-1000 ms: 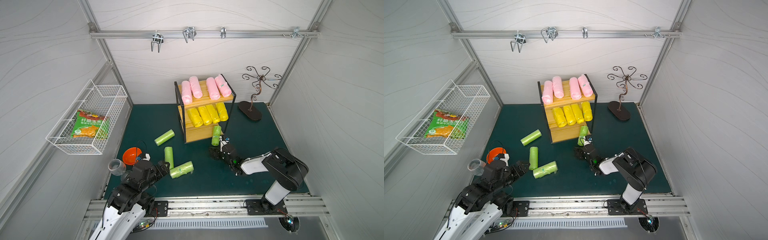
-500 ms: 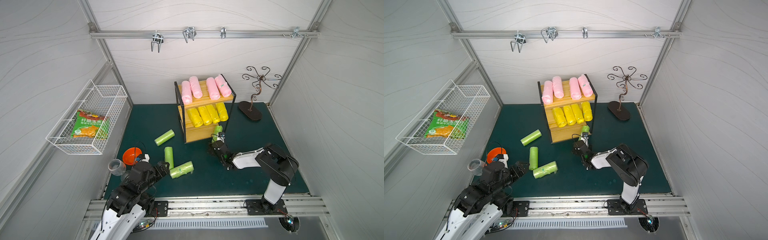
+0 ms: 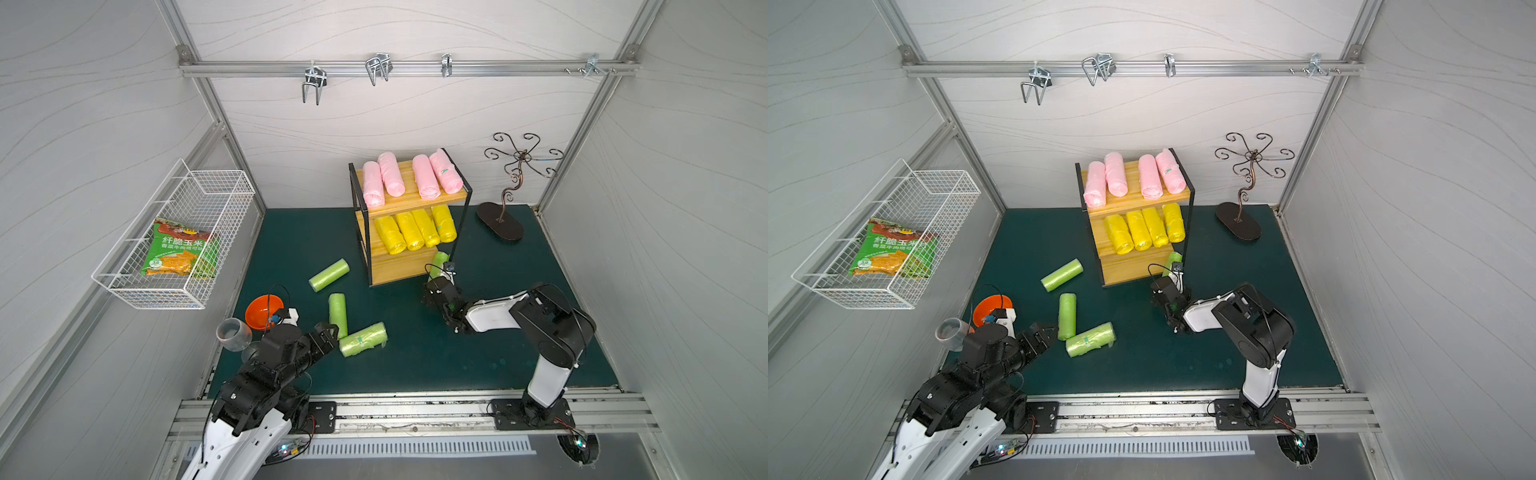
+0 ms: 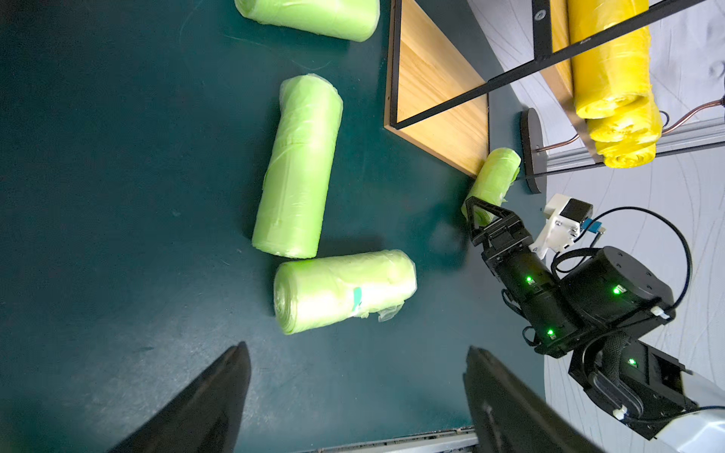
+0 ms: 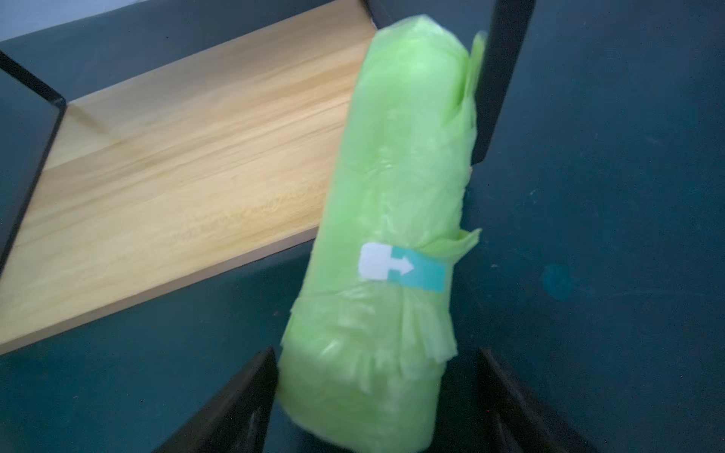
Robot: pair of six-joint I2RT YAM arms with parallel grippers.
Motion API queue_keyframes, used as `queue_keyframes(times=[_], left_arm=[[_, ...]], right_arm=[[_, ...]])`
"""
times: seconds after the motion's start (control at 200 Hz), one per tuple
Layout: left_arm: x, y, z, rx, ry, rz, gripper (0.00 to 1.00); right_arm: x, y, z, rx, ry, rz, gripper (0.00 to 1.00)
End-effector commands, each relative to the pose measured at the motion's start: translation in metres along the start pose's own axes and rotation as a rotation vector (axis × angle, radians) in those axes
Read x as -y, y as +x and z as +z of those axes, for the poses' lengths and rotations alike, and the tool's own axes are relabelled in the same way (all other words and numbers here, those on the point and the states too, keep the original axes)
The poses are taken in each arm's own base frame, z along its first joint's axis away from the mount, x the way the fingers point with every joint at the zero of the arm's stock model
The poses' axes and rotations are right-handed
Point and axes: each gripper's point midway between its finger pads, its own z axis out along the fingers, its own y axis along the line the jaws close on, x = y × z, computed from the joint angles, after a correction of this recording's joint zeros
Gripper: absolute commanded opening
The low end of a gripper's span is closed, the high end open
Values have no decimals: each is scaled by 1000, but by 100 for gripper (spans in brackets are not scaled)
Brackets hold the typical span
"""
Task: Sort the rolls of trash bags by color and place them on the shelf
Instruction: Place the roll of trash bags on the shelf.
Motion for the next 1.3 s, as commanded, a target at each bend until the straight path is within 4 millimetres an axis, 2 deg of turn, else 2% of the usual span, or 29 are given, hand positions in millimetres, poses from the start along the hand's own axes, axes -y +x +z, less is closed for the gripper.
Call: queue_keyframes(times=[0.0, 0.205, 0.405, 0.585, 0.775, 0.88, 0.995, 1.115, 1.295], left_arm=[[8, -5, -4, 24, 33, 10, 90], [8, -6, -4, 25, 29, 10, 90], [7, -6, -3, 27, 25, 9, 90], [7, -6, -3, 27, 24, 9, 90], [7, -7, -6, 34, 28, 6, 90], [6, -8, -7, 42, 30, 1, 90], [5, -9, -7, 54, 31, -3, 90], [4, -10, -7, 62, 28, -4, 90], [4, -10, -8, 62, 29, -4, 90]], right_arm=[[0, -6, 4, -7, -17, -7, 80], [-5, -7, 11, -31, -59, -28, 65], [-3, 4, 12, -59, -65, -22, 32], [-2, -3, 5, -73, -54, -61, 0], [-10, -19, -15, -139, -230, -88, 0], [-9, -29, -28, -170, -294, -122, 0], [-12, -33, -36, -192, -328, -190, 0], [-21, -37, -33, -189, -383, -200, 0], [-32, -39, -14, -179, -400, -198, 0]])
